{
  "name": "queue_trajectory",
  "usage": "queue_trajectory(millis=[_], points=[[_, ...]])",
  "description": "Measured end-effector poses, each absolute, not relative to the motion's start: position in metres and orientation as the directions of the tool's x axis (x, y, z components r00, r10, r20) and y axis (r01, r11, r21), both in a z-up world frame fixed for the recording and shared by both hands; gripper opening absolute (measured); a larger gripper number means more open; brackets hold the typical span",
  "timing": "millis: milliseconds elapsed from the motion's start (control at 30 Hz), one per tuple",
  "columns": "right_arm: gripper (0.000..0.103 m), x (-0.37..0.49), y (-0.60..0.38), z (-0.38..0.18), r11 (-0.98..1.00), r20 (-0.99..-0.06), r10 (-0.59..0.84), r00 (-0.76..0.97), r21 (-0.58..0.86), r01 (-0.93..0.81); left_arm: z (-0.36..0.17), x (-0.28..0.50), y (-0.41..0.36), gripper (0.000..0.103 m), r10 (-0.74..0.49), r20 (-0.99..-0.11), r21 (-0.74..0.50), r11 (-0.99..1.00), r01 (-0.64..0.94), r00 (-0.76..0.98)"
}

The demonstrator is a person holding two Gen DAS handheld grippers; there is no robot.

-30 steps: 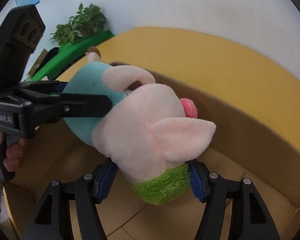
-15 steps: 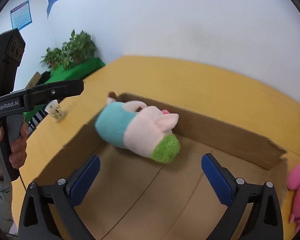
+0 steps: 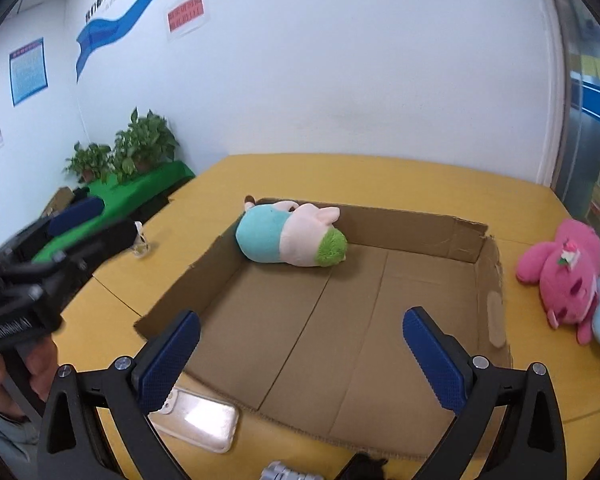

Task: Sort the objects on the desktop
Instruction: 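Withdraw both tools from the box toward the black charger box, then close both grippers on the black UGREEN charger box and lift it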

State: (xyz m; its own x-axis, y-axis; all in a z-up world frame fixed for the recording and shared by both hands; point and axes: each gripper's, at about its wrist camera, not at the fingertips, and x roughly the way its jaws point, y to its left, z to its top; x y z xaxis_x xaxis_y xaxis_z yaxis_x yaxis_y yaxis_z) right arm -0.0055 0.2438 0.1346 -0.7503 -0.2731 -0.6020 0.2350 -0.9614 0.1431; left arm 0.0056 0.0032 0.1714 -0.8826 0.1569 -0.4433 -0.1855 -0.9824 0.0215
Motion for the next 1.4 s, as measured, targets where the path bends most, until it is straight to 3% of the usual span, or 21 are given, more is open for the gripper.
queue_trajectory(millis=[233, 667, 900, 1133, 1400], points=[[0.103, 0.037, 0.256, 0.127, -0.984, -0.599, -0.178, -0.78, 0.098, 0.149, 0.158, 0.037, 0.021, 0.091, 0.126, -0.451, 0.029, -0.987, -0.156, -0.884], [0.103, 0.097, 0.266, 0.116, -0.983, -0.588, -0.181, -0.789, 0.12, 0.137, 0.143, 0.077, 0.031, 0.091, 0.254, -0.496, -0.115, -0.967, -0.227, -0.83], [0.103, 0.134, 0.287, 0.107, -0.984, -0.593, -0.175, -0.786, 0.131, 0.12, 0.134, 0.096, 0.04, 0.091, 0.277, -0.512, -0.127, -0.961, -0.247, -0.813], [0.103, 0.149, 0.347, 0.055, -0.965, -0.661, -0.248, -0.708, 0.235, 0.118, 0.109, 0.097, 0.056, 0.091, 0.333, -0.578, -0.166, -0.942, -0.291, -0.745], [0.103, 0.154, 0.366, -0.015, -0.944, -0.744, -0.324, -0.585, 0.29, 0.154, 0.067, 0.072, 0.114, 0.091, 0.49, -0.673, -0.295, -0.865, -0.406, -0.554]])
